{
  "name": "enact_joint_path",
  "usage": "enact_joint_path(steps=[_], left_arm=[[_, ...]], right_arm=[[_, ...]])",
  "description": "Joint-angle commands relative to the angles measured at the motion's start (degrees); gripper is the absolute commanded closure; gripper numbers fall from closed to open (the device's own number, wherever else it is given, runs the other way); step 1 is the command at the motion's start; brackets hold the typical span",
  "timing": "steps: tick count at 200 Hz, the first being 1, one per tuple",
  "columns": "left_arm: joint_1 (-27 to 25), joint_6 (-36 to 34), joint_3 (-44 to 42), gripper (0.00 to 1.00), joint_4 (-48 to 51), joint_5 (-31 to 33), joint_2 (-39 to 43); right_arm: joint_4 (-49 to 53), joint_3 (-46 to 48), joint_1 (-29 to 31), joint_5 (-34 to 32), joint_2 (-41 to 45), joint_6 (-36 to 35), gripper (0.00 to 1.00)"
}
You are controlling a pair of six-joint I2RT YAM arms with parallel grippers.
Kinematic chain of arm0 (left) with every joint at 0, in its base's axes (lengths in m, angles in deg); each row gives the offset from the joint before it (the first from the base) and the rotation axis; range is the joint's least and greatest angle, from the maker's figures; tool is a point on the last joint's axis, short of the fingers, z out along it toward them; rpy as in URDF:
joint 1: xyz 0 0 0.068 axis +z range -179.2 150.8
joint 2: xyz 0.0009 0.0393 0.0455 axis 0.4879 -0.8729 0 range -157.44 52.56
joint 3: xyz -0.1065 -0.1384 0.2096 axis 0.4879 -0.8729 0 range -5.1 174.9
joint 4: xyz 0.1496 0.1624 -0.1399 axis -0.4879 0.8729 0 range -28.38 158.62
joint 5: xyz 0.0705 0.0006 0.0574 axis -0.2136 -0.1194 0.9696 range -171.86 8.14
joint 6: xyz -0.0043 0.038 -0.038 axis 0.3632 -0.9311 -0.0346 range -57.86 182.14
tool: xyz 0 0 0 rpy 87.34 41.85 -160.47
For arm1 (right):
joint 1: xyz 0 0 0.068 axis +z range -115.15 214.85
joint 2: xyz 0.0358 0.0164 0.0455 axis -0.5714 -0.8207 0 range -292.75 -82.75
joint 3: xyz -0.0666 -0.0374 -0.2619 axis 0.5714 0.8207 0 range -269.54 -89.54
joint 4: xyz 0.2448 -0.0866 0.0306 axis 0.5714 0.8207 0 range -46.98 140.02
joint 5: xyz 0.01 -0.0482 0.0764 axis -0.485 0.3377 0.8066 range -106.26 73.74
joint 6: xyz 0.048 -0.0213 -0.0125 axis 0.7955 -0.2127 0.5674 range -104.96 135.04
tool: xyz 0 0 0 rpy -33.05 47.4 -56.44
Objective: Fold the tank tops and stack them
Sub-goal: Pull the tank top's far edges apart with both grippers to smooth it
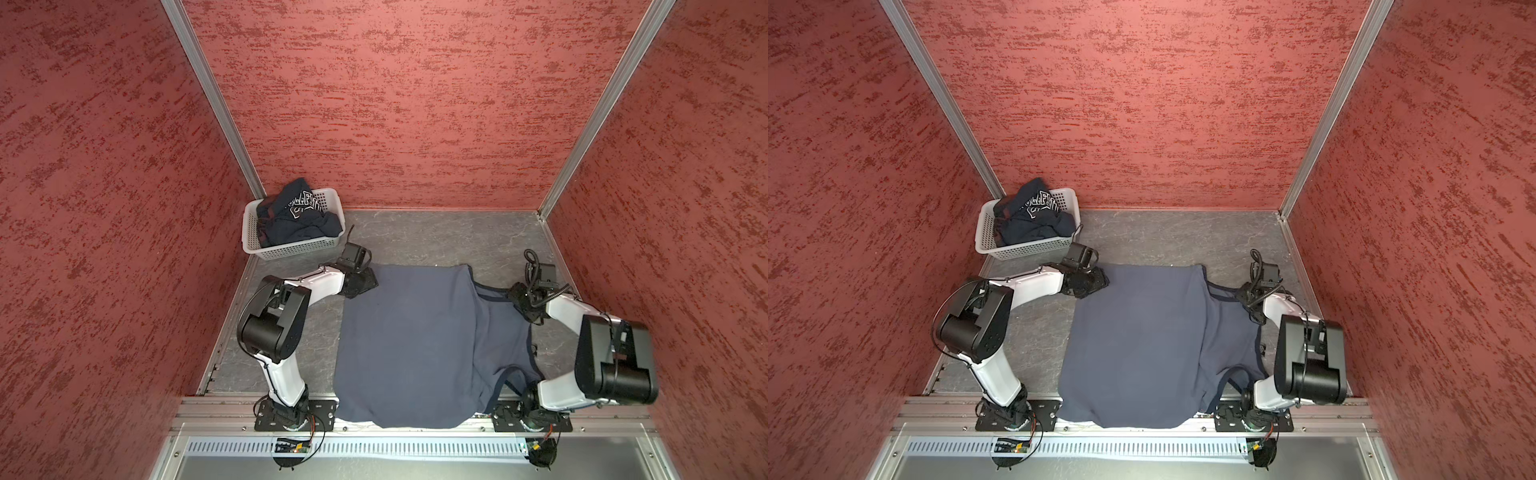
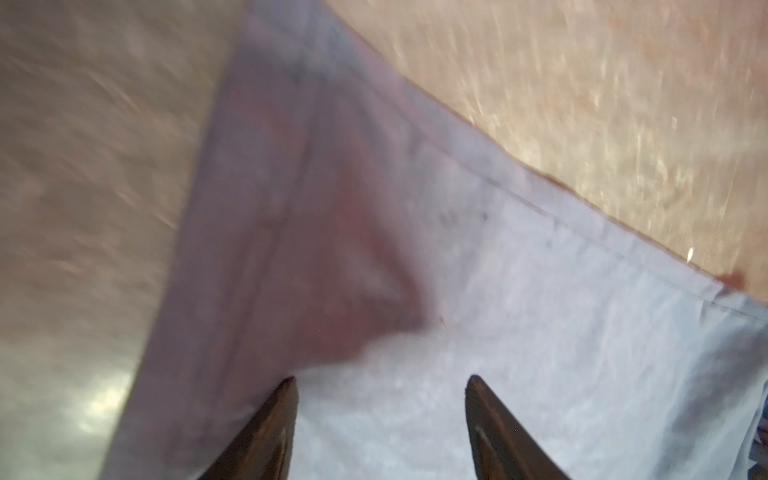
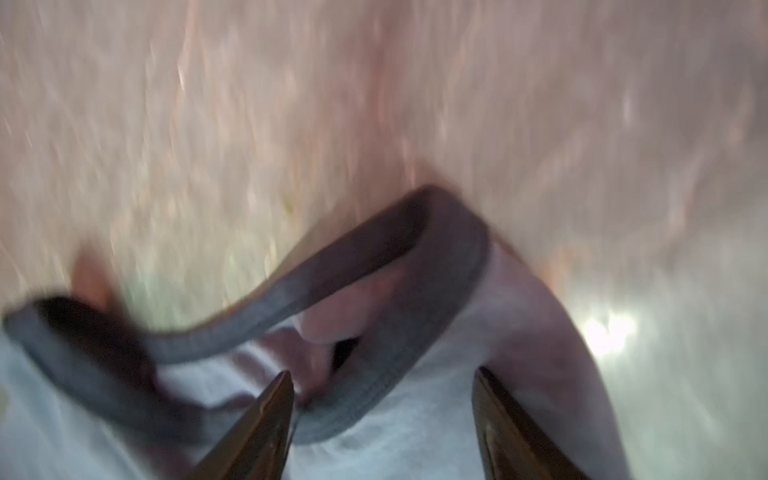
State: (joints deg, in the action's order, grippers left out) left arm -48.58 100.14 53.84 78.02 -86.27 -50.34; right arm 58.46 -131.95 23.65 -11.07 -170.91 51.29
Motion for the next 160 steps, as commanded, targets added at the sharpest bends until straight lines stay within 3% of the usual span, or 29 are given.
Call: enact_joint_path(steps=[1, 43, 74, 115, 160], left_arm=[[2.7, -0.3, -1.9, 0.35, 2.0, 6.4, -2.6], [7.3, -1.1, -3.8, 0.36, 1.4, 7.8, -1.2], [8.7, -2.1, -3.8, 0.36, 1.6, 7.5, 0.6], [4.7, -4.2, -0.8, 0.31, 4.5, 4.8, 5.2], [-0.5, -3.7, 0.5, 0.26, 8.6, 4.2, 8.9]], right_arm=[[-0.9, -2.8, -1.0, -2.1, -5.9, 1.0, 0.3], [-0.8, -12.5, -1.0, -5.1, -12.9, -0.9, 0.3], [1.4, -16.2, -1.1, -8.7, -11.8, -1.9, 0.3], [1.3, -15.4, -0.2, 2.5, -4.3, -4.9, 0.3], [1.2, -10.1, 4.8, 7.2, -1.1, -6.4, 0.31]])
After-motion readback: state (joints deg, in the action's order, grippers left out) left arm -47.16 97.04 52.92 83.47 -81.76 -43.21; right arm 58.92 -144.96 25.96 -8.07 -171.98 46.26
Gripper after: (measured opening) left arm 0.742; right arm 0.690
